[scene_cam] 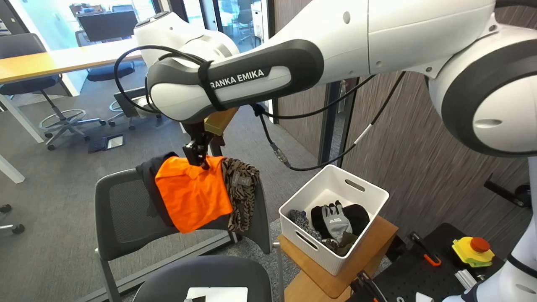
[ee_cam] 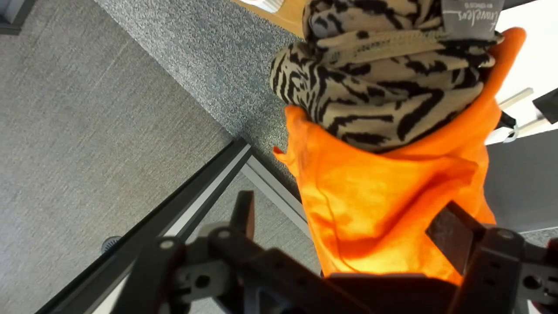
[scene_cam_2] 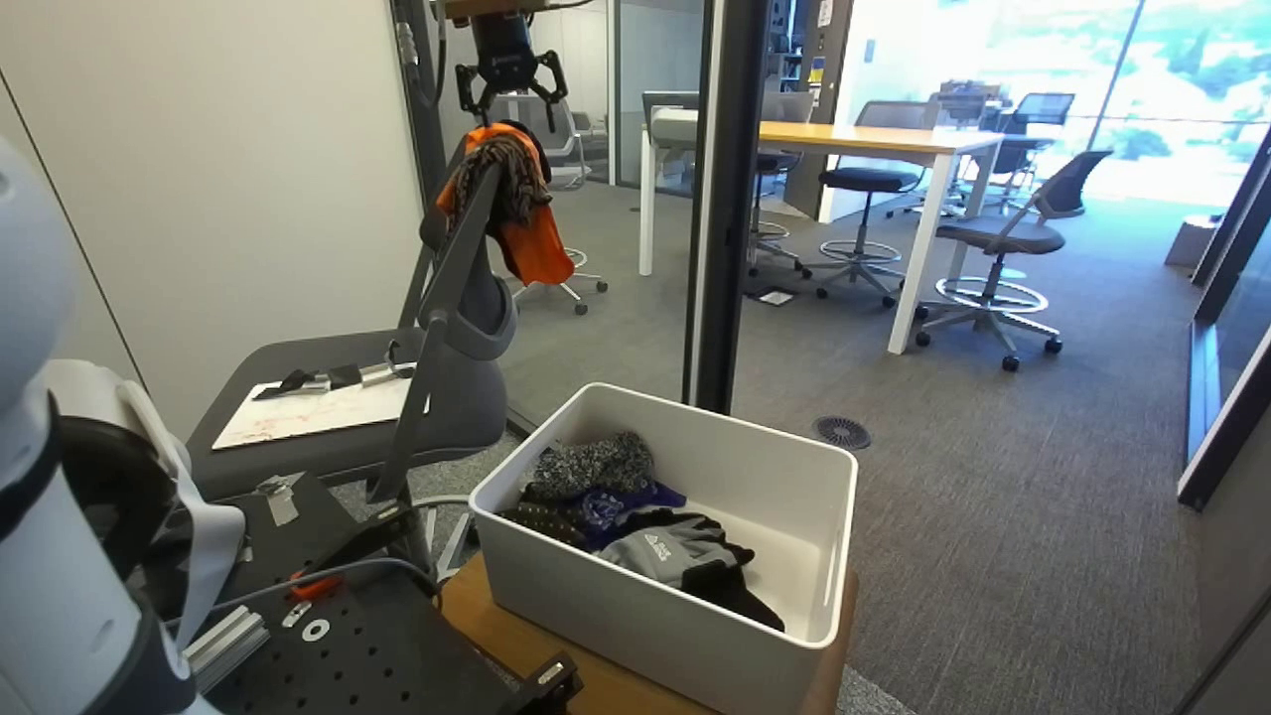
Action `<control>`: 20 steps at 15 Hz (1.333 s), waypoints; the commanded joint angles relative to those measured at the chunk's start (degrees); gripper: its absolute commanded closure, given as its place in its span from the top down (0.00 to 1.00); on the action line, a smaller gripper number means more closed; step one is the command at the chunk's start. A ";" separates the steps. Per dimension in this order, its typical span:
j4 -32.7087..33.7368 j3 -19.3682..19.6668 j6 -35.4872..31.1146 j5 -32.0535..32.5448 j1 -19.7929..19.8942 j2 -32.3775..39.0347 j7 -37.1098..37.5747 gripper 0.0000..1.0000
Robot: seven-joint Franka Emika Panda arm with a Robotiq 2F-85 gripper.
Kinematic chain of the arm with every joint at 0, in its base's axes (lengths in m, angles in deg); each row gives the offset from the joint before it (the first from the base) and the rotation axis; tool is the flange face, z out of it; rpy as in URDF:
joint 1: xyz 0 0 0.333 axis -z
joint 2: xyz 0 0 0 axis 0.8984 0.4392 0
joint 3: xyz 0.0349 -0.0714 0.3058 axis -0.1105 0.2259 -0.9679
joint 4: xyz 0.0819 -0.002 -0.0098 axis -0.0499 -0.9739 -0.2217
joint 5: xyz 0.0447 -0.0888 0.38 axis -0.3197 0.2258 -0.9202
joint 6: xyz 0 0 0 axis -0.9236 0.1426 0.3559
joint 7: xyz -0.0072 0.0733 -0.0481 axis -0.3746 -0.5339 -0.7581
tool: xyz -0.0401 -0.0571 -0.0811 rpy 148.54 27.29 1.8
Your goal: Put the clothes from the chair backrest into the white box
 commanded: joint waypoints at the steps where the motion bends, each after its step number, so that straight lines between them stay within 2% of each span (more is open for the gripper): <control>1: 6.18 0.55 5.30 0.18 -0.92 3.31 0.63 1.00; 4: 8.27 0.57 6.73 -0.13 -0.87 5.06 -0.02 1.00; 5: 8.88 0.51 6.77 -0.39 -0.78 5.64 -0.28 0.82; 14: 14.16 0.58 9.23 -2.46 -1.84 8.44 -0.32 0.15; 19: 13.96 0.36 8.87 -1.56 -1.82 7.25 1.05 0.16; 20: 14.12 0.48 8.68 -1.33 -1.92 6.86 1.54 0.13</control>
